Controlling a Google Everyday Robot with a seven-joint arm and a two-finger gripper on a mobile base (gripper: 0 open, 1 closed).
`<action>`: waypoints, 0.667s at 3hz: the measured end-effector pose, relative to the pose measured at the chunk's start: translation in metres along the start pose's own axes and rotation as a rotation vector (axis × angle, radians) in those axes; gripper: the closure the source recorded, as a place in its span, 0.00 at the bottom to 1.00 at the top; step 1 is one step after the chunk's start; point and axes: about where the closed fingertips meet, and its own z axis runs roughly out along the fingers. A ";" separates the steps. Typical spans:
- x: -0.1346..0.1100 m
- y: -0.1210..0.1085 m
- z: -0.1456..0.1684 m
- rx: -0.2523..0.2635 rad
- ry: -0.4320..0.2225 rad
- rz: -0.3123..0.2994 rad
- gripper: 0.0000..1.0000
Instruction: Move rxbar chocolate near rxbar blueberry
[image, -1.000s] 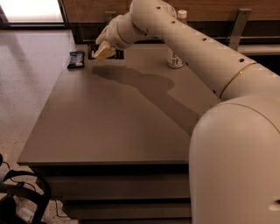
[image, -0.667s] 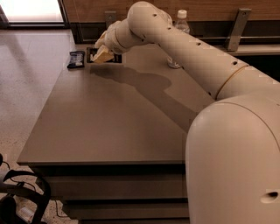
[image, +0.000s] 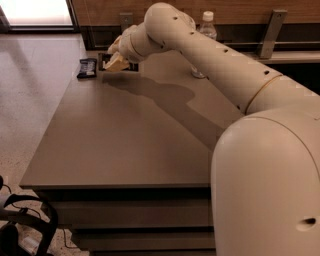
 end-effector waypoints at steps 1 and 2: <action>-0.001 0.003 0.004 -0.006 -0.001 0.000 0.12; -0.001 0.004 0.006 -0.010 -0.002 0.000 0.00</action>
Offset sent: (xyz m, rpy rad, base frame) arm -0.0004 0.0024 -0.0022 -0.0006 0.0030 0.0034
